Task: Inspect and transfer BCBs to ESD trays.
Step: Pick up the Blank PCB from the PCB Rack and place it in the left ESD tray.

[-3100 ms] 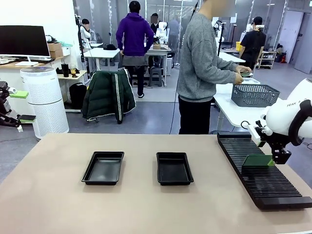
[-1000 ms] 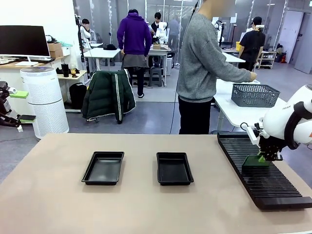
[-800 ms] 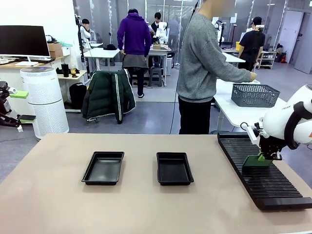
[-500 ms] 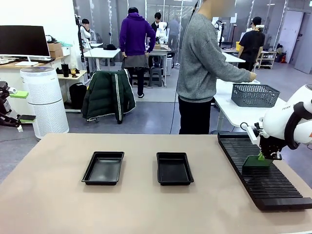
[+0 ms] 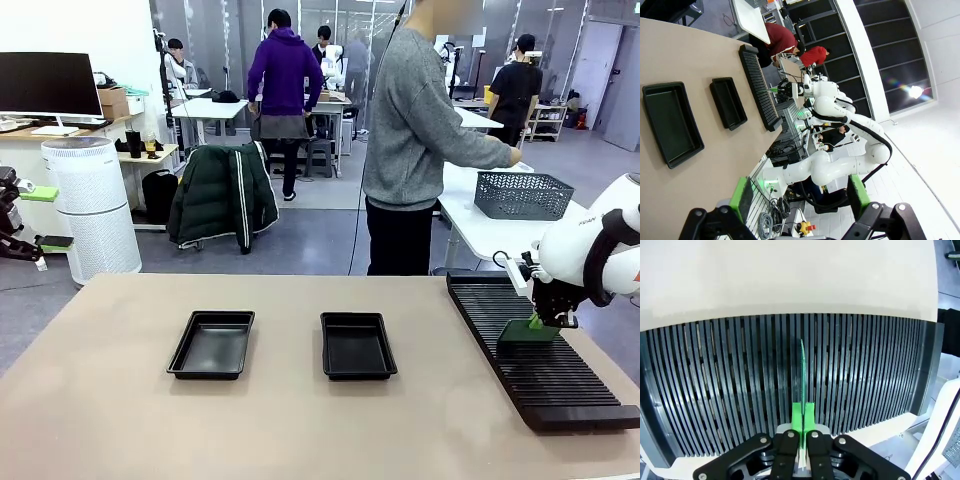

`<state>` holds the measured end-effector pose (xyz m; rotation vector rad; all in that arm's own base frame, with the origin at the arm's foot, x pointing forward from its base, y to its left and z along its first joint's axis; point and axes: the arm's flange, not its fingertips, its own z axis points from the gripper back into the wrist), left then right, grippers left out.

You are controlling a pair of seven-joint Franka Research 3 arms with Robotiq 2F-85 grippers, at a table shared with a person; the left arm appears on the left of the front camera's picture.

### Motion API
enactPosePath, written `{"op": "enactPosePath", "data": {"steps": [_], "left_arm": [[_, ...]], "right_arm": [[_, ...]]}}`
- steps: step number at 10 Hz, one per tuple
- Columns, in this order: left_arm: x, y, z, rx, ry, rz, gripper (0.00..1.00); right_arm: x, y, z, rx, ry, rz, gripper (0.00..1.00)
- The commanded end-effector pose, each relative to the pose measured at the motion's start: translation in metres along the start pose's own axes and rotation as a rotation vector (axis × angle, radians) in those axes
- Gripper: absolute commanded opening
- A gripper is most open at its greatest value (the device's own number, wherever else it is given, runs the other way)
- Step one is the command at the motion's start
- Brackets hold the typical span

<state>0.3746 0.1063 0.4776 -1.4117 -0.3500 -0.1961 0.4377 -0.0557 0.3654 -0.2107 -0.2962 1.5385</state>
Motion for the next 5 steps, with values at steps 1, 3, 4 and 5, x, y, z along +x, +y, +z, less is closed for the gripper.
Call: {"op": "enactPosePath", "data": {"steps": [1,3,4,5], "left_arm": [[-0.0001,-0.0007,0.0003,-0.001,-0.001,-0.002,1.00],[-0.0001,-0.0007,0.0003,-0.001,-0.001,-0.002,1.00],[-0.0001,-0.0007,0.0003,-0.001,-0.001,-0.002,1.00],[-0.0001,-0.0007,0.0003,-0.001,-0.001,-0.002,1.00]], "right_arm": [[0.0003,-0.0004,0.0005,0.006,-0.004,-0.001,0.01],[0.0016,-0.0018,0.0022,0.006,-0.007,-0.002,0.00],[0.0020,-0.0030,0.0043,0.005,-0.007,-0.002,0.00],[0.0020,-0.0043,0.0071,0.004,-0.010,-0.003,0.00]]}}
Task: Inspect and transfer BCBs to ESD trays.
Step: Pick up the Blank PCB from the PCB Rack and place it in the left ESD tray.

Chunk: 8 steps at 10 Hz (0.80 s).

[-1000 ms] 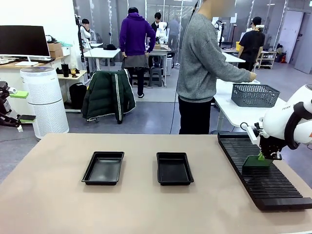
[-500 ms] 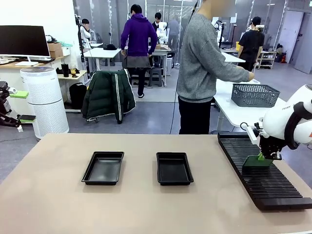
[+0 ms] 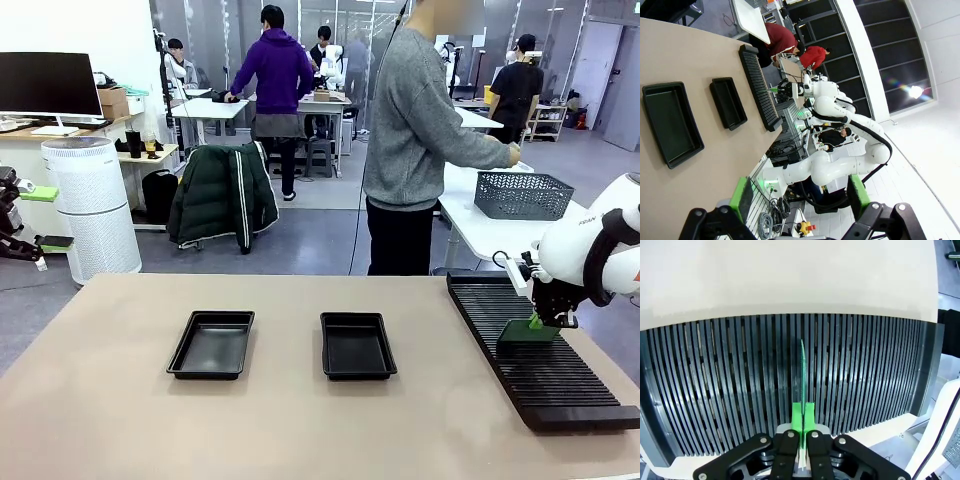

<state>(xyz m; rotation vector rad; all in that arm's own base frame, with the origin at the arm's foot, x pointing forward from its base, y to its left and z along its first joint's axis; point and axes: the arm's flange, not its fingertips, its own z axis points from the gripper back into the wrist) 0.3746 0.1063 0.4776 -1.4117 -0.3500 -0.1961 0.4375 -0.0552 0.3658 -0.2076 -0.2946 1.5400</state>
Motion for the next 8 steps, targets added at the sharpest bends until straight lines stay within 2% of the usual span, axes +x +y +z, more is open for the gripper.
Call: {"op": "enactPosePath", "data": {"steps": [1,8], "left_arm": [[0.000,-0.001,0.000,-0.001,-0.001,-0.002,1.00],[0.000,-0.001,0.000,-0.001,-0.001,-0.002,1.00]], "right_arm": [[0.001,-0.005,0.011,-0.001,-0.005,-0.004,0.00],[0.002,-0.022,0.044,0.040,0.028,0.007,0.00]]}}
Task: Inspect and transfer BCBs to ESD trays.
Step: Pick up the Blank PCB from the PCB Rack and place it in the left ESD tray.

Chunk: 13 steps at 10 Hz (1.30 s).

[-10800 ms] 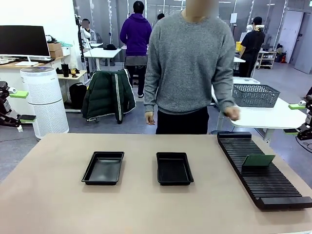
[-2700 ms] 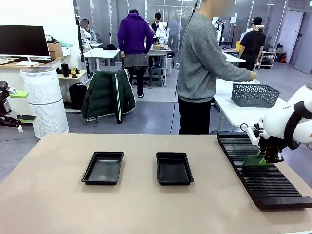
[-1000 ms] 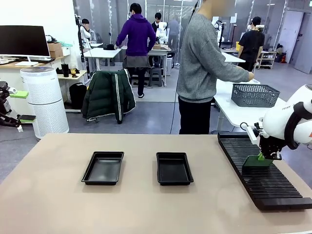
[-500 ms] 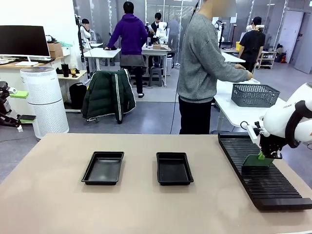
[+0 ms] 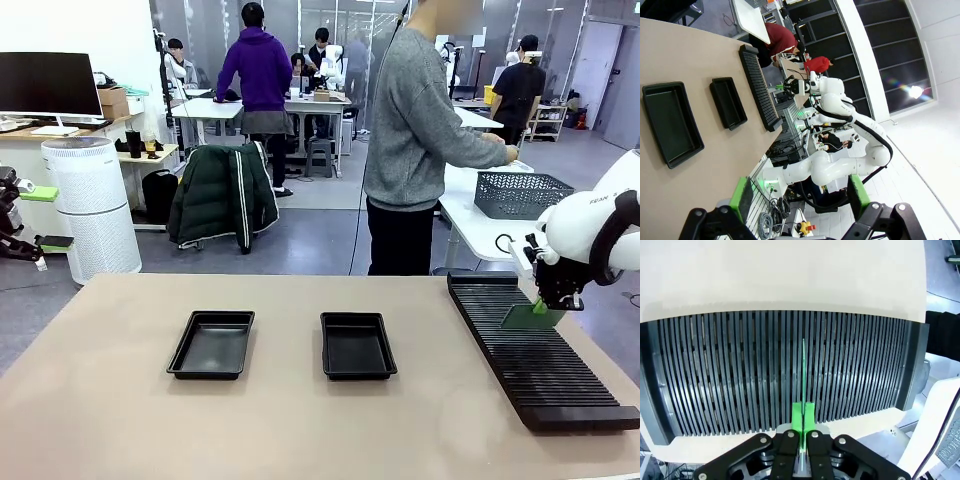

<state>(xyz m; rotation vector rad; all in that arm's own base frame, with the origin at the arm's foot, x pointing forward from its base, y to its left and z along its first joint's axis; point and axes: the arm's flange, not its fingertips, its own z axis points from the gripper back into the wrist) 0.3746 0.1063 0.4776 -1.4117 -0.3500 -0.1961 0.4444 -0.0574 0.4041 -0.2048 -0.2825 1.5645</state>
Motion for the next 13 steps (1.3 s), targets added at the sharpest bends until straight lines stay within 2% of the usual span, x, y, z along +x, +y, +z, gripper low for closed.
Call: {"op": "enactPosePath", "data": {"steps": [1,6,13], "left_arm": [[0.000,-0.001,0.000,-0.001,-0.001,-0.002,1.00],[0.000,-0.001,0.000,-0.001,-0.001,-0.002,1.00],[0.000,-0.001,0.000,-0.001,-0.001,-0.002,1.00]], "right_arm": [[0.001,-0.007,0.018,0.050,0.020,-0.018,0.00],[0.002,-0.023,0.054,0.119,0.054,-0.034,0.00],[0.006,-0.038,0.103,0.191,0.051,-0.092,0.00]]}}
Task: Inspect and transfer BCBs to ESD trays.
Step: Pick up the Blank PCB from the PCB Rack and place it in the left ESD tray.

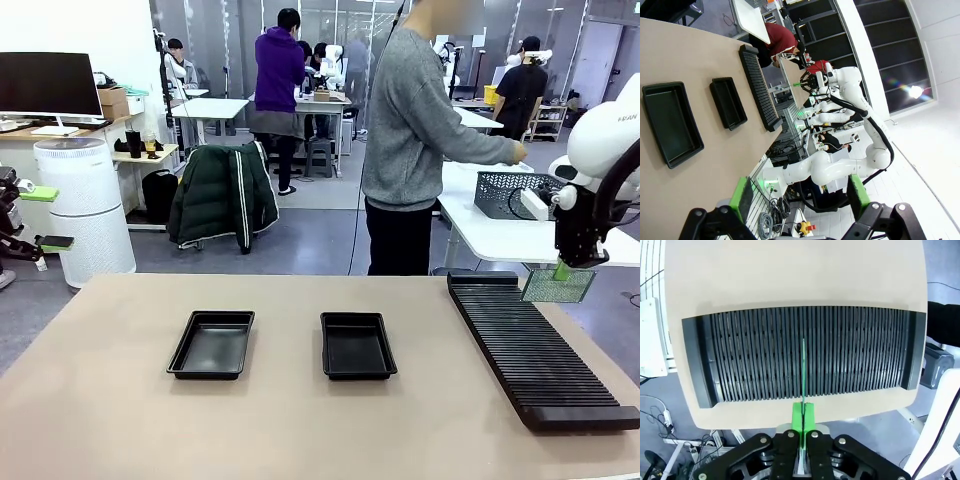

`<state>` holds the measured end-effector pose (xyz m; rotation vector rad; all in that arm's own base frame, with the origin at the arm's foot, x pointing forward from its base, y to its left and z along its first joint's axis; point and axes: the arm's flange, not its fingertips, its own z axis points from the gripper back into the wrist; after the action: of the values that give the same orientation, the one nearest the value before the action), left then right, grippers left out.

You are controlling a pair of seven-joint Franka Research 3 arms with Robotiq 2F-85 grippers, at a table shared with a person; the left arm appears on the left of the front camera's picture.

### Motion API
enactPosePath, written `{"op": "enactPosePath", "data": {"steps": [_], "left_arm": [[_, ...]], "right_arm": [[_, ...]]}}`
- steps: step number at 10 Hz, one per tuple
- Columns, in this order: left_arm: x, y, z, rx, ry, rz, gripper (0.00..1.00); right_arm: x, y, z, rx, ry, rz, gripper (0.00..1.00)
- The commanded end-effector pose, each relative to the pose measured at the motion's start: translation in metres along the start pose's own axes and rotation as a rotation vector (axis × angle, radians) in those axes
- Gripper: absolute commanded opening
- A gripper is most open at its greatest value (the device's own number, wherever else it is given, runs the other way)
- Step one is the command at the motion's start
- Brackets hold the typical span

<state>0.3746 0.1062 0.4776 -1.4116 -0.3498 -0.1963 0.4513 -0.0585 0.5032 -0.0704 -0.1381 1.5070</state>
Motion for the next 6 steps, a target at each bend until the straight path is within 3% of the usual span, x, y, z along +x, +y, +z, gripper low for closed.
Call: {"op": "enactPosePath", "data": {"steps": [1,6], "left_arm": [[0.000,-0.001,0.000,-0.002,-0.001,-0.002,1.00],[0.000,-0.001,0.000,-0.002,-0.001,-0.002,1.00]], "right_arm": [[0.003,0.002,0.019,0.016,0.038,-0.034,0.00],[0.010,0.003,0.050,0.032,0.059,-0.060,0.00]]}}
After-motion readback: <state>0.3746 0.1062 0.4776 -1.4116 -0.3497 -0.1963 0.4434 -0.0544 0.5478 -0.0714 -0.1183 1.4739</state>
